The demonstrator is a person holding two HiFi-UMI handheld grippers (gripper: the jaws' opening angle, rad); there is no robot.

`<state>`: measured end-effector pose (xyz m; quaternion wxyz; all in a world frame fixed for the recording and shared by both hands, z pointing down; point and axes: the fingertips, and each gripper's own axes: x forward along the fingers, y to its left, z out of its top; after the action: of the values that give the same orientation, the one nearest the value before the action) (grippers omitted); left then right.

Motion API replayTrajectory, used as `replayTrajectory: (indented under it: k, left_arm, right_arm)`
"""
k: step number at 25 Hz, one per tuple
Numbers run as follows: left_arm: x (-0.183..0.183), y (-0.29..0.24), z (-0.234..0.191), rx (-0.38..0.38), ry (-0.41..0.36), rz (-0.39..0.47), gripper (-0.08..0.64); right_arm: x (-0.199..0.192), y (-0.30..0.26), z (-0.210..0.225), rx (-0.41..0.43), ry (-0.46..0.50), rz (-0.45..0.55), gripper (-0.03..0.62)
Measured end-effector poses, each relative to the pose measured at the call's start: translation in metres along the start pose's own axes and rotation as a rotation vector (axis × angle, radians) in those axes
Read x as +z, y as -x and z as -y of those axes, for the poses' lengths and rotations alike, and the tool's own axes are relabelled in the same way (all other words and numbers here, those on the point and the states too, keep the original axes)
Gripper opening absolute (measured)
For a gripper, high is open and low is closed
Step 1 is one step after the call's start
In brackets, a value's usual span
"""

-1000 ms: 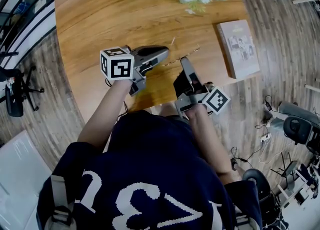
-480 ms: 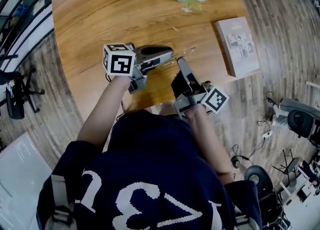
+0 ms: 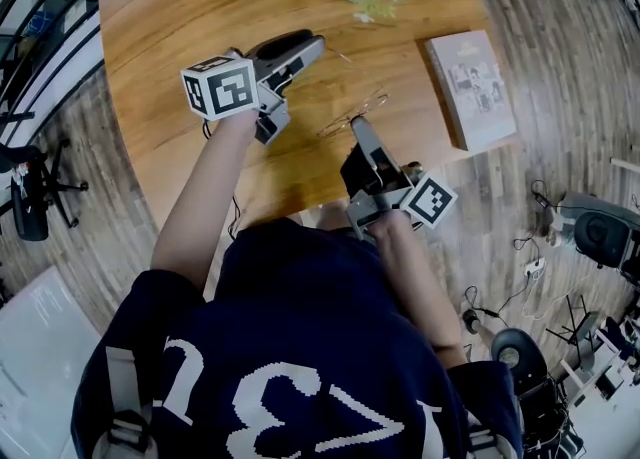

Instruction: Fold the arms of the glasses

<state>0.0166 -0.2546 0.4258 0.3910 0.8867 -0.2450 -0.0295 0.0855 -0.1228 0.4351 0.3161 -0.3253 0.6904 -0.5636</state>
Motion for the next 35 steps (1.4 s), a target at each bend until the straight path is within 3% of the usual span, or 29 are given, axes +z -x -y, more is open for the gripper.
replayTrajectory:
  k: [6,11,17,20,25,32,35]
  left_arm:
    - [-0.013,-0.016,0.007,-0.125,0.190,-0.025,0.128]
    - [-0.038,-0.003,0.018,-0.177,0.231,-0.106,0.044]
    - [-0.091,0.007,0.047,-0.257,0.207,-0.291,0.040]
    - [-0.104,0.008,0.060,-0.284,0.205,-0.318,0.040]
    - [-0.088,0.018,0.043,-0.193,0.155,-0.202,0.040]
    - [-0.078,0.046,0.032,-0.044,-0.020,-0.184,0.040]
    - [-0.076,0.058,0.033,-0.021,-0.031,-0.172,0.040]
  right_arm:
    - [0.002,0.005,-0.003,0.005,-0.001,0.014,0.028]
    - [0.017,0.013,-0.001,0.003,-0.010,0.060,0.028]
    - [0.020,0.009,-0.004,0.021,-0.034,0.073,0.028]
    - [0.018,0.006,-0.003,0.017,-0.042,0.070,0.028]
    - [0.020,0.008,0.012,-0.037,-0.049,0.090,0.028]
    - [0.034,0.017,0.091,-0.306,-0.134,0.180,0.028]
    - [0.033,0.014,0.123,-0.390,-0.240,0.224,0.028]
